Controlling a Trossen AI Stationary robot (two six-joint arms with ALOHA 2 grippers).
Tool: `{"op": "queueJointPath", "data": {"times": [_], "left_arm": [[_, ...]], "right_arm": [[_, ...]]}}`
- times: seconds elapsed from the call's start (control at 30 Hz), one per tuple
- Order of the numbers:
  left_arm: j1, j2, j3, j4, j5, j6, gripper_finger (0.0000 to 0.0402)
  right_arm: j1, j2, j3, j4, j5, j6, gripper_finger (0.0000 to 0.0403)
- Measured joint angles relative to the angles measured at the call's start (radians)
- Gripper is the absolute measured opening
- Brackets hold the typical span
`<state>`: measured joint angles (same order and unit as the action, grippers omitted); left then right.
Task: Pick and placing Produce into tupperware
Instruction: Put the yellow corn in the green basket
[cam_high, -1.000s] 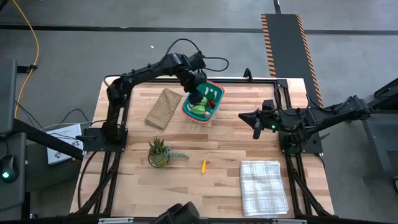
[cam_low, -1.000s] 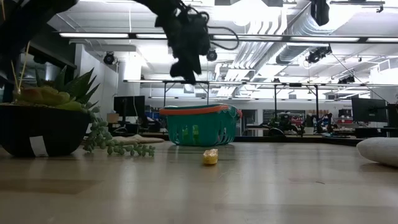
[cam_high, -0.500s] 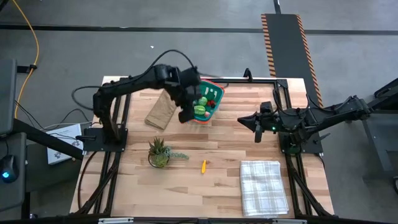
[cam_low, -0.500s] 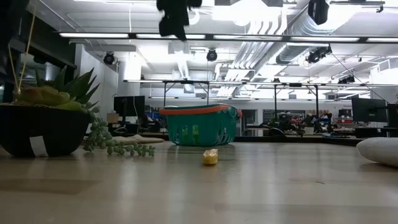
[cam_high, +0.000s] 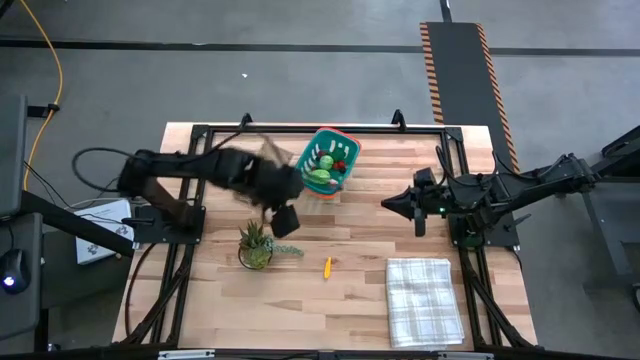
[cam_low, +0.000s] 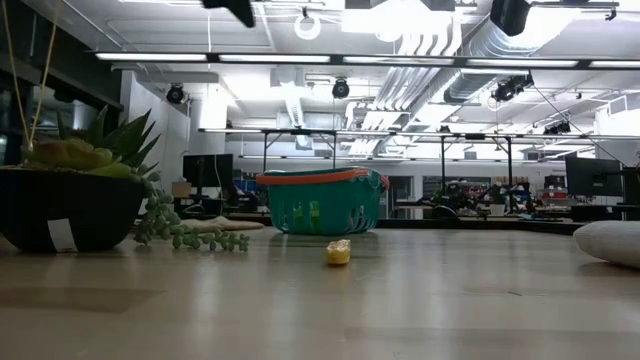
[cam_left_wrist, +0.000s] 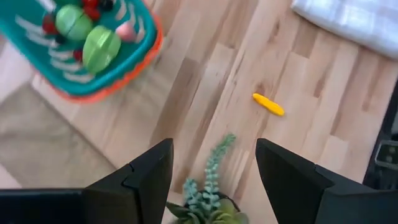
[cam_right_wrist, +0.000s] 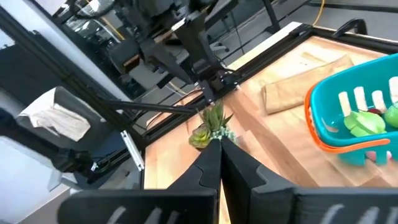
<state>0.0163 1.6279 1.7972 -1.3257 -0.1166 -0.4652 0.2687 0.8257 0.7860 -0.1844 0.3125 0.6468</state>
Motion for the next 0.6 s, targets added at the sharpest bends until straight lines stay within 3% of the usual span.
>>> {"op": "queueJointPath", "data": {"times": [0.1,0.27,0.43,0.6], "left_arm": [[-0.087,-0.089,-0.151,0.098,-0.075,-0.159,0.0216],[-0.253,-0.18,-0.406,0.407,-0.179,-0.45,0.0216],[-0.384,-0.154,-0.566,0.671,-0.27,-0.638,0.0216],[-0.44,-0.074,-0.62,0.789,-0.313,-0.67,0.0216]], "right_arm": [[0.0,0.0,0.0,0.001,-0.019,0.0,0.0001],[0.0,0.0,0.0,0.0,-0.035,0.0,0.0001],[0.0,0.0,0.0,-0.003,-0.056,0.0,0.0001],[0.0,0.0,0.0,-0.008,-0.09,0.008,0.0001]]}}
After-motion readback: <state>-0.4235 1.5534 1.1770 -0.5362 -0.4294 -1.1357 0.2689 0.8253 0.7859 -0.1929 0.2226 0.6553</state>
